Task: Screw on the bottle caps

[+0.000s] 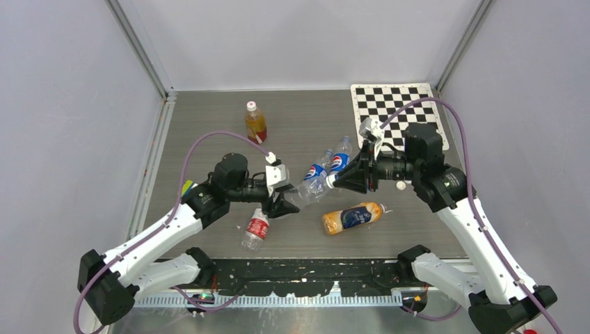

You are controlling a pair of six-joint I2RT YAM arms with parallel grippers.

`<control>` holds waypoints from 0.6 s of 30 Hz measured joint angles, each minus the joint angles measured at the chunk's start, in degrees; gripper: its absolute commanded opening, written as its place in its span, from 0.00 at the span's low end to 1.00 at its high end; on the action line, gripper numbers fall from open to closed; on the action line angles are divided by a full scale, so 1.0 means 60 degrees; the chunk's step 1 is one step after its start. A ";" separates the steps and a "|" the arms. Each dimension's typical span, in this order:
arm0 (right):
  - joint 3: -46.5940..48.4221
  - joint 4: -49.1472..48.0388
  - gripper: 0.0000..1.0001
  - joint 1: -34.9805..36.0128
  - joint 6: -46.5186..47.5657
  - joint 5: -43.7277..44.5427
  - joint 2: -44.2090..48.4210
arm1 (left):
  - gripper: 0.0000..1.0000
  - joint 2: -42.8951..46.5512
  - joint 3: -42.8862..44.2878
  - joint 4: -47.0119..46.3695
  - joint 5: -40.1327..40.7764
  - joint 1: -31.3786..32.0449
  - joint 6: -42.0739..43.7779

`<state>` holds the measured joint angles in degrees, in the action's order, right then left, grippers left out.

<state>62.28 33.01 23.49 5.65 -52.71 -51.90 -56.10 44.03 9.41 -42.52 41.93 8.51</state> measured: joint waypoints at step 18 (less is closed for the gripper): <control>-0.0772 0.0408 0.03 0.0025 -1.1009 0.3952 -0.0117 | 0.00 0.0521 -0.2248 -0.4014 1.0684 0.4539 0.7016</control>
<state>57.65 35.46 23.64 -60.40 -28.99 -52.60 -52.97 30.55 -14.68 21.58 69.17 50.61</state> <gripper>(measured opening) 0.358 0.548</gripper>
